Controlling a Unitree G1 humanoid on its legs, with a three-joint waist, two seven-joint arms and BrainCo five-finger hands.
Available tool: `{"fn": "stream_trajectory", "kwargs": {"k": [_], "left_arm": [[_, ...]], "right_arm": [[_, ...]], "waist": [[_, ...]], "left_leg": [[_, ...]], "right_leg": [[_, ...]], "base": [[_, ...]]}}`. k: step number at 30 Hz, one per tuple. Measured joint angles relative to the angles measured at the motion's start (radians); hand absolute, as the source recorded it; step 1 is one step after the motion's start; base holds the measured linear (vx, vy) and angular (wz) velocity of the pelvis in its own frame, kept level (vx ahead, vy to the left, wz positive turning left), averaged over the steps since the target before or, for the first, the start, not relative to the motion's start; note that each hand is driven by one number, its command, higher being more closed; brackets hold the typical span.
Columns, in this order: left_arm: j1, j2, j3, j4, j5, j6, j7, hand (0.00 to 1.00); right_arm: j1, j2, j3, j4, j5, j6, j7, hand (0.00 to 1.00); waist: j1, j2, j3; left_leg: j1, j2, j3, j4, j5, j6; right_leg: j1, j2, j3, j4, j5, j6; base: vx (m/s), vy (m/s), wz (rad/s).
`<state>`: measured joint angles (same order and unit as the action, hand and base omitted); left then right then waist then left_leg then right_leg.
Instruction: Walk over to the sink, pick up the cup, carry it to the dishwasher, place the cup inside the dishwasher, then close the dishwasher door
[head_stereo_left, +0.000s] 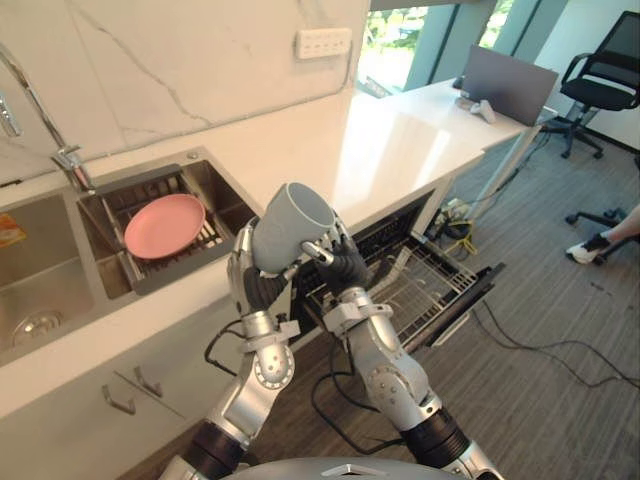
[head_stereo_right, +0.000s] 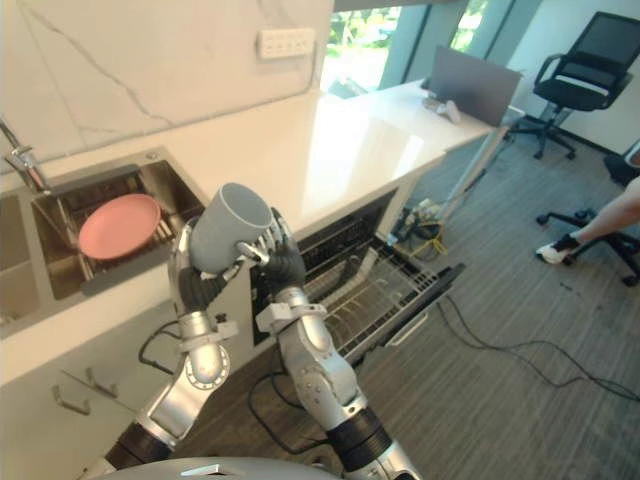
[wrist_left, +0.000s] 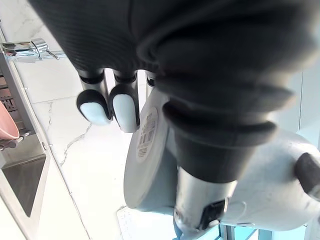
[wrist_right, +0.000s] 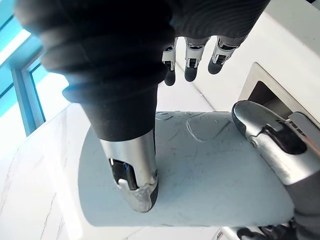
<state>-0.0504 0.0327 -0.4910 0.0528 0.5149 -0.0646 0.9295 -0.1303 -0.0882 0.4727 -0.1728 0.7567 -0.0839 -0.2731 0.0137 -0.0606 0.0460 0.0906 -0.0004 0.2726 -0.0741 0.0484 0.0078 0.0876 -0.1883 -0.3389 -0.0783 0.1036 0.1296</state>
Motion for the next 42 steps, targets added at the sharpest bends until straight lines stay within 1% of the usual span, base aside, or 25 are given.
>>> {"fn": "stream_trajectory", "kwargs": {"k": [4, 7, 10, 13, 16, 17, 29, 30, 31, 33, 37, 38, 41, 42], "left_arm": [[0.0, 0.0, -0.01, 0.006, 0.0, 0.0, -0.008, 1.0], [0.0, -0.002, -0.037, 0.015, 0.0, 0.0, -0.018, 1.0], [0.0, -0.002, -0.037, 0.016, 0.0, 0.0, -0.019, 1.0], [0.0, -0.001, -0.036, 0.021, 0.0, 0.0, -0.02, 1.0], [0.0, -0.001, -0.036, 0.024, 0.0, 0.0, -0.021, 1.0], [0.0, -0.001, -0.036, 0.027, 0.0, -0.001, -0.021, 1.0], [0.0, 0.001, -0.036, 0.038, -0.001, -0.001, -0.018, 1.0], [0.0, 0.002, -0.035, 0.038, -0.001, -0.001, -0.018, 1.0], [0.0, 0.004, -0.034, 0.038, -0.003, -0.001, -0.017, 1.0], [0.0, 0.008, -0.032, 0.038, -0.002, -0.002, -0.016, 1.0], [0.0, 0.015, -0.03, 0.038, -0.002, -0.027, -0.014, 1.0], [0.0, 0.025, -0.03, 0.037, -0.002, -0.037, -0.014, 0.0], [0.009, 0.04, -0.031, 0.034, 0.002, -0.061, -0.014, 0.0], [0.019, 0.041, -0.031, 0.034, 0.002, -0.064, -0.014, 0.0]], "right_arm": [[-0.005, 0.001, 0.022, 0.0, 0.0, 0.002, 0.0, 0.0], [-0.034, 0.001, 0.034, 0.002, -0.005, 0.006, -0.003, 0.0], [-0.041, 0.001, 0.034, 0.002, -0.006, 0.008, -0.003, 0.0], [-0.041, 0.002, 0.035, 0.002, -0.007, 0.022, -0.003, 0.0], [-0.042, 0.002, 0.035, 0.002, -0.007, 0.023, -0.012, 0.0], [-0.042, 0.002, 0.035, 0.003, -0.007, 0.023, -0.017, 1.0], [-0.053, 0.002, 0.046, 0.008, -0.01, 0.021, -0.035, 1.0], [-0.055, 0.002, 0.048, 0.012, -0.007, 0.018, -0.035, 1.0], [-0.064, 0.002, 0.057, 0.028, 0.001, 0.003, -0.033, 1.0], [-0.071, 0.002, 0.063, 0.035, 0.014, -0.006, -0.031, 1.0], [-0.071, 0.002, 0.066, 0.035, 0.044, -0.026, -0.018, 1.0], [-0.072, 0.002, 0.069, 0.035, 0.052, -0.032, -0.014, 1.0], [-0.073, 0.002, 0.075, 0.035, 0.083, -0.046, 0.002, 1.0], [-0.08, 0.003, 0.078, 0.035, 0.098, -0.061, 0.007, 1.0]], "waist": [[0.004, 0.004, -0.005], [0.005, 0.005, -0.006], [0.011, 0.006, -0.007], [0.015, 0.006, -0.007], [0.016, 0.005, -0.007], [0.016, 0.005, -0.007], [0.019, 0.003, -0.013], [0.019, 0.003, -0.013], [0.019, 0.003, -0.013], [0.021, 0.003, -0.013], [0.03, 0.003, -0.013], [0.033, 0.003, -0.013], [0.035, 0.003, -0.013], [0.035, 0.003, -0.014]], "left_leg": [[0.0, -0.001, 0.0, 0.0, 0.0, 0.0], [0.0, -0.001, 0.0, 0.0, 0.0, 0.0], [0.0, -0.001, 0.0, 0.0, 0.0, 0.0], [0.0, -0.001, 0.0, 0.0, 0.0, 0.0], [0.0, -0.002, 0.0, 0.0, 0.0, 0.001], [0.0, -0.002, 0.0, 0.0, 0.001, 0.001], [0.0, -0.002, -0.001, 0.0, 0.001, 0.001], [0.0, -0.002, -0.002, 0.0, 0.001, 0.001], [0.0, -0.002, -0.002, 0.0, 0.001, 0.0], [-0.001, -0.002, -0.004, 0.0, 0.002, 0.0], [-0.001, -0.004, -0.014, 0.0, 0.003, 0.0], [-0.001, -0.004, -0.016, 0.0, 0.003, 0.0], [-0.002, -0.004, -0.018, 0.0, 0.003, 0.0], [-0.002, -0.004, -0.018, 0.0, 0.003, 0.0]], "right_leg": [[0.001, 0.0, 0.0, -0.001, 0.0, 0.0], [0.001, -0.001, 0.0, -0.001, 0.0, 0.0], [0.0, -0.001, 0.0, -0.001, 0.001, -0.001], [0.0, -0.001, -0.001, -0.001, 0.001, -0.001], [0.0, -0.002, -0.001, -0.001, 0.001, -0.001], [0.0, -0.002, -0.001, -0.001, 0.001, -0.001], [0.001, -0.002, -0.001, -0.002, 0.001, -0.001], [0.001, -0.002, -0.001, -0.002, 0.001, -0.001], [0.001, -0.002, -0.001, -0.002, 0.001, -0.001], [0.001, -0.002, -0.002, -0.003, 0.001, -0.002], [0.004, -0.003, -0.005, -0.004, 0.001, -0.002], [0.004, -0.003, -0.006, -0.004, 0.001, -0.002], [0.004, -0.003, -0.006, -0.004, 0.001, -0.002], [0.004, -0.003, -0.005, -0.005, 0.001, -0.002]], "base": [[0.0, 0.0, 0.0], [0.0, 0.0, 0.0], [0.0, 0.0, 0.0], [0.0, 0.0, 0.0], [0.0, 0.0, 0.0], [0.0, 0.0, 0.0], [0.0, 0.0, 0.0], [0.0, 0.0, 0.0], [0.0, 0.0, 0.0], [0.0, 0.0, 0.02], [0.0, 0.0, 0.04], [0.0, 0.0, 0.0], [0.0, 0.0, 0.0], [0.0, 0.0, 0.0]]}}
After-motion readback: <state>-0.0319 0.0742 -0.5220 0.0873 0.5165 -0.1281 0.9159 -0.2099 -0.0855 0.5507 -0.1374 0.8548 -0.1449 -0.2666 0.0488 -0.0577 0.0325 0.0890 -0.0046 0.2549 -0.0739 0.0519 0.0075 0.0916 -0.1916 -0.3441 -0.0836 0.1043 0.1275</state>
